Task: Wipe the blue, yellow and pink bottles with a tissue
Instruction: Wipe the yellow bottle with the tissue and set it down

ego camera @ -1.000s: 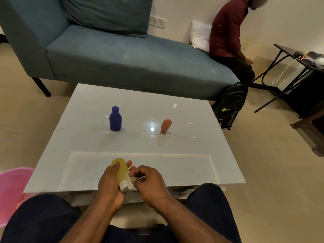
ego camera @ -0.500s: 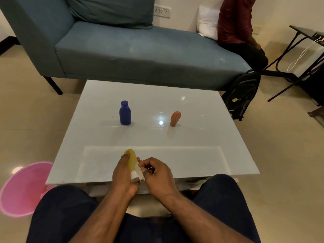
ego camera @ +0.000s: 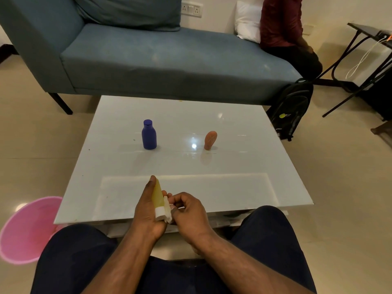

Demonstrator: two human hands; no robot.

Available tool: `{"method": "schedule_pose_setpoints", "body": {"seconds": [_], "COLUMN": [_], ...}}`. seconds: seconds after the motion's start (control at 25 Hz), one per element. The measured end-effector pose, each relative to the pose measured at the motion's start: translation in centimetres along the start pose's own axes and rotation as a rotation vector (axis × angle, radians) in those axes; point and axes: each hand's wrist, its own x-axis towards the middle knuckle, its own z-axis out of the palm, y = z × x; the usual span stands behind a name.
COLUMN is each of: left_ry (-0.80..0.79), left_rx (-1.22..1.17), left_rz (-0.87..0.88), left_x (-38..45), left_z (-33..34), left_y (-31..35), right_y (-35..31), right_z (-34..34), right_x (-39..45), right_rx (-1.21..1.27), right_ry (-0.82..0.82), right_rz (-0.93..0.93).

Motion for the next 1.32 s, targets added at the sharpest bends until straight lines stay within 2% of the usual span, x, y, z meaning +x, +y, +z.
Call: {"method": "schedule_pose_setpoints", "body": {"seconds": [0.24, 0.4, 0.52, 0.64, 0.76, 0.92, 1.08, 1.24, 1.32], "left_ry": [0.011, 0.052, 0.076, 0.076, 0.029, 0.086, 0.105, 0.118, 0.108], "left_rx": [0.166, 0.145, 0.149, 0.340, 0.426, 0.327, 0.375, 0.522, 0.510], "left_rz": [0.183, 0.156, 0.135, 0.250, 0.239, 0.203, 0.258, 0.310, 0.269], "left_x": [0.7, 0.9, 1.3, 1.0, 0.3, 0.6, 0.6, 0.1, 0.0], "left_z": [-0.5, -0.7, -0.9, -0.7, -0.4, -0.6, -0.2, -0.2, -0.2], "left_y": [-0.5, -0.7, -0.4, -0.7, -1.1, -0.6, -0.5, -0.6, -0.5], "right_y": [-0.6, -0.1, 0.3, -0.5, -0.9, -0.2, -0.2, 0.0, 0.2], "right_z": [-0.6, -0.2, 0.1, -0.5, -0.8, -0.2, -0.6, -0.6, -0.6], "right_x": [0.7, 0.2, -0.5, 0.5, 1.1, -0.3, -0.2, -0.1, 0.0], "right_rx": [0.011, 0.131, 0.135, 0.134, 0.060, 0.080, 0.123, 0.017, -0.069], "right_ry": [0.049, 0.016, -0.023, 0.021, 0.045, -0.005, 0.011, 0.057, 0.082], "right_rz": [-0.060, 0.074, 0.119, 0.077, 0.036, 0.085, 0.085, 0.002, -0.070]}}
